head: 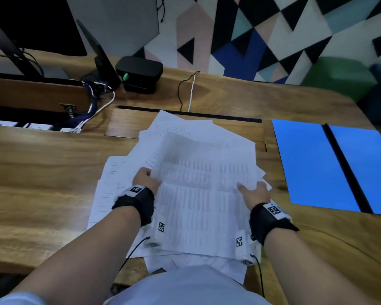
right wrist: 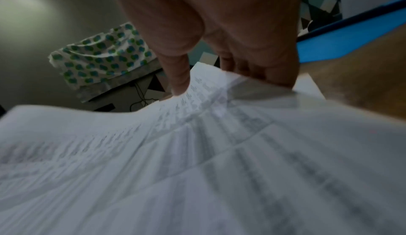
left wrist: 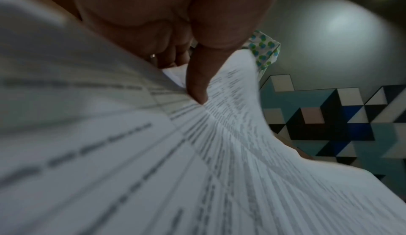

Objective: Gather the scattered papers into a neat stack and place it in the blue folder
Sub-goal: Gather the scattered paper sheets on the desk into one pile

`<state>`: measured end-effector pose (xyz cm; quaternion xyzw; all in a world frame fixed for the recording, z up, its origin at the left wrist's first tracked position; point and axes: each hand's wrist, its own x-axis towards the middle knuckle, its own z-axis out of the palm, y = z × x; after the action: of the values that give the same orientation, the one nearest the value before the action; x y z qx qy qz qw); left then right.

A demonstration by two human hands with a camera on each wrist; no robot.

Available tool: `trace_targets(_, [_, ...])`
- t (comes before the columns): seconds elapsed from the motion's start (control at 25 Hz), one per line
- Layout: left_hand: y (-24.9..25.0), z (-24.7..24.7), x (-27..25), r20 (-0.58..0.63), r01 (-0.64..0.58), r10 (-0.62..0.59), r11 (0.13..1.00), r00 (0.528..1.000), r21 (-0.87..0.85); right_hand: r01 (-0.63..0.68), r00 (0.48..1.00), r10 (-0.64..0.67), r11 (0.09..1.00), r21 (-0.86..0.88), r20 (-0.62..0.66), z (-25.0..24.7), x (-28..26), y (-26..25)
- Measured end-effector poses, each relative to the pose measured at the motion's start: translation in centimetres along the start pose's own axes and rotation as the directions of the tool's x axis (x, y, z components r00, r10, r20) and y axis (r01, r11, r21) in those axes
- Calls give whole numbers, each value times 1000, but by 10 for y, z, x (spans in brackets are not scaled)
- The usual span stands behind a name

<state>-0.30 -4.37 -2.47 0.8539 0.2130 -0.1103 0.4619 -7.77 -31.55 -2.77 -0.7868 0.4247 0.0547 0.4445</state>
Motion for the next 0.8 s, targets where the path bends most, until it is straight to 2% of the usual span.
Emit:
trace_targets(0.08, [-9,-6,3,19,45,-47,996,999,72,-9,1000,10,998,-58,21,7,-4,7])
trace_targets(0.12, [-11,-7,0,57,49,-55,994,997,96,3,1000,-3,999,-40,-10,10,-3,9])
trace_targets(0.24, [-11,9,-7,140,-24,3,988,990,152,64,996,-64,998,4,-59,18,-3,2])
trace_targets(0.36, [1,30,-19,236,-164,130,978,963,131,101,991,-110,988,118,72,37,-15,-12])
trace_targets(0.44, [7,35,-27,325,-159,131,985,937,62,30,981,-78,965,259,176,45,-23,-17])
trace_targets(0.48, [5,34,-26,362,-116,89,992,928,52,4,982,-58,958,288,179,45,-23,-16])
trace_targets(0.52, [2,29,-24,345,-60,39,997,938,51,4,990,-43,961,277,136,44,-19,-11])
trace_targets(0.56, [-6,22,-15,277,3,-14,999,961,40,16,997,-35,968,249,75,39,-17,-7])
trace_targets(0.64, [-23,-1,2,49,120,-123,991,991,59,16,999,-6,984,180,-53,23,-8,-2])
trace_targets(0.72, [-38,-26,12,-124,240,-233,970,965,48,-18,993,32,992,122,-116,6,3,-1])
trace_targets(0.76, [-43,-31,13,-143,270,-270,963,952,-23,-40,994,45,998,50,-99,1,7,-3])
trace_targets(0.8, [-46,-30,13,-108,284,-299,949,948,-133,-63,997,62,998,-19,-53,-2,7,-6])
